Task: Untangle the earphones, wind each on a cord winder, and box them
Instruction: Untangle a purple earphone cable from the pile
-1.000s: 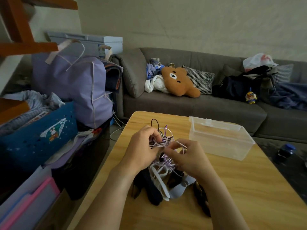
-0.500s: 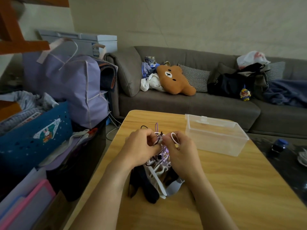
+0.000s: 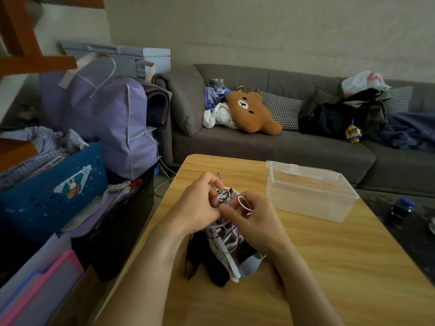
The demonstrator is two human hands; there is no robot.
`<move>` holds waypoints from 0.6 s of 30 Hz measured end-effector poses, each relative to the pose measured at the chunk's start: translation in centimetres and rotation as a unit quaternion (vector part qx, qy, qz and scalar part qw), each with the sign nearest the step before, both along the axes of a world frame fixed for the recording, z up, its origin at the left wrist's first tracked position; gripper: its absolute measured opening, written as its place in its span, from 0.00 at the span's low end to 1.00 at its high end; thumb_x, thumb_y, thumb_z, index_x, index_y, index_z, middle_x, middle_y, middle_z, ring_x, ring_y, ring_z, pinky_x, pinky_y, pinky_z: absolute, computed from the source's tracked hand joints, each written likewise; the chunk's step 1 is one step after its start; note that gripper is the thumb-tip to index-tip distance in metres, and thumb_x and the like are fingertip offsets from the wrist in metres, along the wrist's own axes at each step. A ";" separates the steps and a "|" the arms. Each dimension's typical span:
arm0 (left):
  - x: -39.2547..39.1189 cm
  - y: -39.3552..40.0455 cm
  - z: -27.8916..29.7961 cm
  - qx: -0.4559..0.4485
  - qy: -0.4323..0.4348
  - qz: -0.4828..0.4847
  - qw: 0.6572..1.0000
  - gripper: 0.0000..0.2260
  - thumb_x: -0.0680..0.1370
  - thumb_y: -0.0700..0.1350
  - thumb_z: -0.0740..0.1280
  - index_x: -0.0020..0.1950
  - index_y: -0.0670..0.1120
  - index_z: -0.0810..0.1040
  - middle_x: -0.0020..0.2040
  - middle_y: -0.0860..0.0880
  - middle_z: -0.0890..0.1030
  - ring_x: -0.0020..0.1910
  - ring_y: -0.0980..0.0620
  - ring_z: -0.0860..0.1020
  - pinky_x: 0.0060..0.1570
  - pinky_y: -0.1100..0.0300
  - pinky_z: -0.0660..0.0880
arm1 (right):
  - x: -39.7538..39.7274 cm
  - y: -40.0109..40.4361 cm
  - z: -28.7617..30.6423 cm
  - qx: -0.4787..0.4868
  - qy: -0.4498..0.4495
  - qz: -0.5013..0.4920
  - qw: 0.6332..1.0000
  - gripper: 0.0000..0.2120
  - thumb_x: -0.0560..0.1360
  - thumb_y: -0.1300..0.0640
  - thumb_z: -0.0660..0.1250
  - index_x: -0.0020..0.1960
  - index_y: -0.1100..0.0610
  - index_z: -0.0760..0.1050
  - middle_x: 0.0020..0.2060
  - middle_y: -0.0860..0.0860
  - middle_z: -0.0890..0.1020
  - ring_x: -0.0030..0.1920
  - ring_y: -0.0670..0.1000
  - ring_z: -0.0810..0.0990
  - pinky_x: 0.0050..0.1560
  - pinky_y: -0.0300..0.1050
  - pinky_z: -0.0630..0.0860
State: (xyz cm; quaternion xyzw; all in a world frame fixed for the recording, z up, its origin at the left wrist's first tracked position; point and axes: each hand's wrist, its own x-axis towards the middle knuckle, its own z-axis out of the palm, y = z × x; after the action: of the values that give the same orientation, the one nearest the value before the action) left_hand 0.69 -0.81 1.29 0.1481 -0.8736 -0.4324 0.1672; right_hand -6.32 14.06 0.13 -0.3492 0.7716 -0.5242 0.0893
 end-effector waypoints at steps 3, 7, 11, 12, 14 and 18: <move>0.2 0.0 0.2 0.055 -0.021 -0.091 0.994 0.25 0.71 0.43 0.78 0.65 0.51 0.75 0.49 0.46 0.84 0.46 0.50 0.84 0.48 0.53 0.82 | -0.6 0.2 0.0 -0.004 0.011 -0.041 0.999 0.06 0.76 0.52 0.73 0.42 0.53 0.81 0.33 0.48 0.83 0.33 0.46 0.80 0.34 0.40 0.75; 0.3 -0.2 0.5 0.022 -0.020 -0.083 0.996 0.20 0.72 0.49 0.77 0.63 0.53 0.81 0.39 0.49 0.79 0.37 0.55 0.77 0.42 0.60 0.76 | -1.1 0.5 -0.1 0.021 0.026 -0.028 0.999 0.05 0.77 0.53 0.71 0.45 0.53 0.82 0.36 0.49 0.85 0.38 0.50 0.83 0.40 0.48 0.77; 0.3 -0.4 0.5 -0.015 -0.006 -0.051 0.999 0.14 0.74 0.48 0.75 0.59 0.55 0.84 0.34 0.52 0.72 0.31 0.59 0.68 0.35 0.67 0.67 | -1.1 0.5 0.0 0.063 0.051 -0.003 0.997 0.07 0.79 0.53 0.69 0.45 0.55 0.81 0.33 0.48 0.82 0.30 0.44 0.76 0.32 0.42 0.73; 0.2 -0.4 0.5 -0.028 0.004 -0.033 0.999 0.11 0.75 0.48 0.74 0.57 0.55 0.84 0.34 0.53 0.74 0.31 0.59 0.69 0.35 0.67 0.67 | -1.0 0.4 0.1 0.065 0.049 -0.003 0.997 0.08 0.79 0.52 0.69 0.44 0.54 0.80 0.32 0.48 0.80 0.29 0.42 0.74 0.30 0.38 0.70; 0.1 -0.3 0.5 -0.041 0.033 0.001 0.999 0.09 0.76 0.46 0.74 0.55 0.53 0.85 0.39 0.58 0.78 0.37 0.62 0.74 0.40 0.66 0.69 | -0.7 0.3 0.3 0.048 0.033 -0.011 0.998 0.09 0.79 0.51 0.69 0.43 0.54 0.77 0.30 0.47 0.78 0.27 0.40 0.72 0.29 0.35 0.69; 0.0 0.0 0.5 -0.020 0.053 0.016 0.998 0.06 0.77 0.45 0.72 0.53 0.52 0.86 0.44 0.60 0.83 0.43 0.65 0.78 0.47 0.62 0.76 | -0.3 0.3 0.8 0.029 0.025 -0.009 0.999 0.10 0.78 0.53 0.71 0.40 0.54 0.73 0.26 0.45 0.76 0.25 0.39 0.72 0.27 0.34 0.68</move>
State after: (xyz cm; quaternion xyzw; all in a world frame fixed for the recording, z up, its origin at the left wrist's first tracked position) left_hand 0.68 -0.81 1.75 0.1356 -0.8692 -0.4198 0.2233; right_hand -6.62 14.35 0.89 -0.3522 0.7916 -0.4936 0.0750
